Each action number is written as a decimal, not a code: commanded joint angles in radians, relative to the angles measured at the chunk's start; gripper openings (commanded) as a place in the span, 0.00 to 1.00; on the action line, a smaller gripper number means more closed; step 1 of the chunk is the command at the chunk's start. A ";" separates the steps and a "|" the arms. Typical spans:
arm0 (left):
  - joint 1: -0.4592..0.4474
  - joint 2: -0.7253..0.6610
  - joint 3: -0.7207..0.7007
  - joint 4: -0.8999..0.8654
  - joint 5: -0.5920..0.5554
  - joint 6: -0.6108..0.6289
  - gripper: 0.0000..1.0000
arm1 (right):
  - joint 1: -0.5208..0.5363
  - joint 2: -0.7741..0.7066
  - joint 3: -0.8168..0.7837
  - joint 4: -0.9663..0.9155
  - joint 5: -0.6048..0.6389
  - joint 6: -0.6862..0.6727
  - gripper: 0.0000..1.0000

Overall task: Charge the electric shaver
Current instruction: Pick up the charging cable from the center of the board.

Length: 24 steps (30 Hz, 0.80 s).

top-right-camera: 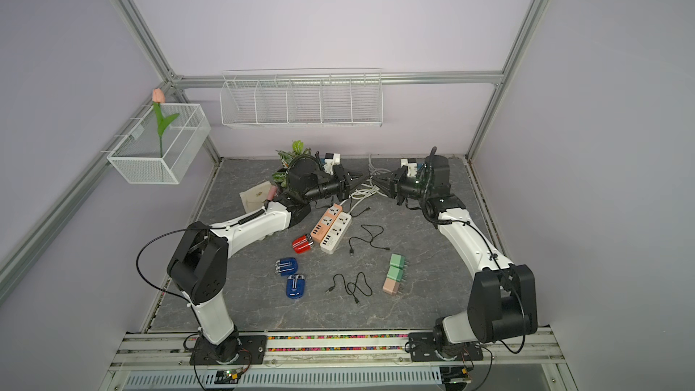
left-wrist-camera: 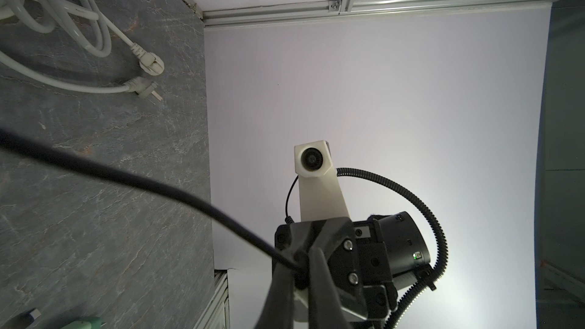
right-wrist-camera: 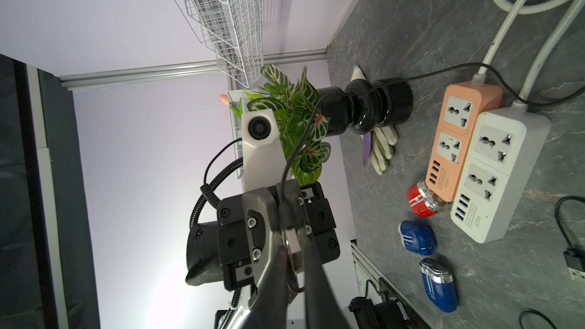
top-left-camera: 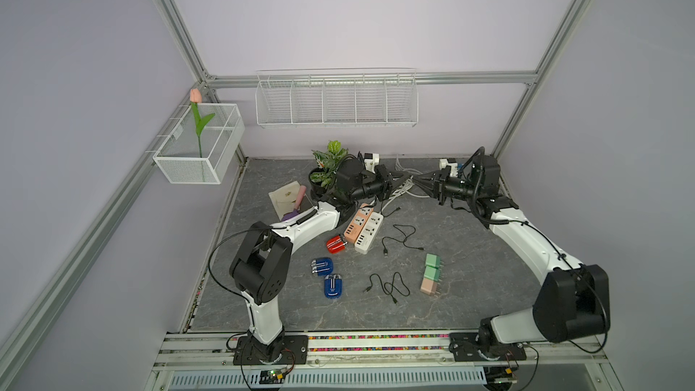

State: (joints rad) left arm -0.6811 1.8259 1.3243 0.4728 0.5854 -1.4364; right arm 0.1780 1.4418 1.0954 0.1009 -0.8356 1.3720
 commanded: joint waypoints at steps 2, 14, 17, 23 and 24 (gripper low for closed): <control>0.001 -0.006 0.016 0.012 0.000 -0.032 0.00 | -0.005 -0.014 0.010 -0.047 0.042 -0.018 0.40; -0.011 -0.096 -0.079 -0.087 -0.227 -0.200 0.00 | -0.009 -0.309 -0.264 -0.740 0.529 0.027 0.53; -0.022 -0.114 -0.091 -0.161 -0.272 -0.241 0.00 | -0.008 -0.318 -0.308 -0.802 0.572 0.071 0.56; -0.034 -0.122 -0.093 -0.286 -0.312 -0.286 0.00 | -0.001 -0.273 -0.348 -0.681 0.546 0.219 0.58; -0.034 -0.125 -0.095 -0.299 -0.317 -0.289 0.00 | 0.005 -0.263 -0.333 -0.660 0.548 0.220 0.58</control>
State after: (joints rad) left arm -0.7116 1.7275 1.2392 0.2584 0.3019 -1.6497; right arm 0.1730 1.1610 0.7559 -0.6212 -0.3046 1.4899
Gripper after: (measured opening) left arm 0.074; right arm 0.580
